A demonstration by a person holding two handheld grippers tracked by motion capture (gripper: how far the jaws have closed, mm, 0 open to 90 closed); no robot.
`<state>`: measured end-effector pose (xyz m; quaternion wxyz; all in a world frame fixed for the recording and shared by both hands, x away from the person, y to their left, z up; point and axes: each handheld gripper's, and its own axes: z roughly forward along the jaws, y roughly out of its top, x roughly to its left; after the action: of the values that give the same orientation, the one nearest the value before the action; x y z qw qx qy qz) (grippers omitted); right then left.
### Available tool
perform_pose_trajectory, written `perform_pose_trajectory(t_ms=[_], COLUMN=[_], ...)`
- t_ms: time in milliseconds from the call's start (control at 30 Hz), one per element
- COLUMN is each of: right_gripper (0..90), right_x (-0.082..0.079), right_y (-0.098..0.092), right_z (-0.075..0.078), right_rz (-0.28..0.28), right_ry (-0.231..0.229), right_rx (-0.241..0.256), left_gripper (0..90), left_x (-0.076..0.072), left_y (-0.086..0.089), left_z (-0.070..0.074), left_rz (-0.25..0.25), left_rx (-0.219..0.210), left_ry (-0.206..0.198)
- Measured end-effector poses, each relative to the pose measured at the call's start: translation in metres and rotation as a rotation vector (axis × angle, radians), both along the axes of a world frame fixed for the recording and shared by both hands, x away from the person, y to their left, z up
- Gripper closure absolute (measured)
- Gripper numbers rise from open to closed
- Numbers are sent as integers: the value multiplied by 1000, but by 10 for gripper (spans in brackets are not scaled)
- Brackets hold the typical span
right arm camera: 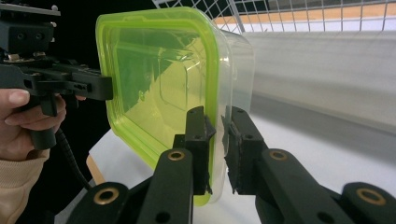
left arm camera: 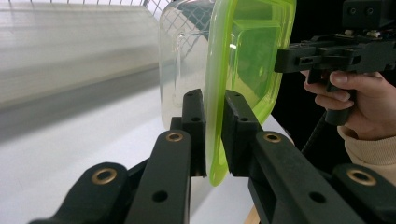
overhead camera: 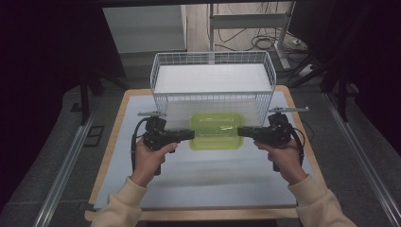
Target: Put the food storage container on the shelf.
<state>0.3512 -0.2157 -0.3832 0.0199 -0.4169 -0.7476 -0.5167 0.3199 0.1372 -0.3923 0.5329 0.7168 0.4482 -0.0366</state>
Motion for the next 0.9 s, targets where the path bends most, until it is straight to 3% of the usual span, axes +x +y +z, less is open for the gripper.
perform_pose_trajectory(t_ms=[900], right_gripper=[800], right_x=[27], right_y=[5], right_z=[35], right_rz=[-15], right_ry=[-38], right_rx=[-5], left_gripper=[809], left_x=[30], left_y=[5], left_z=[33], left_rz=[3], left_rx=[-4], left_ry=[-22])
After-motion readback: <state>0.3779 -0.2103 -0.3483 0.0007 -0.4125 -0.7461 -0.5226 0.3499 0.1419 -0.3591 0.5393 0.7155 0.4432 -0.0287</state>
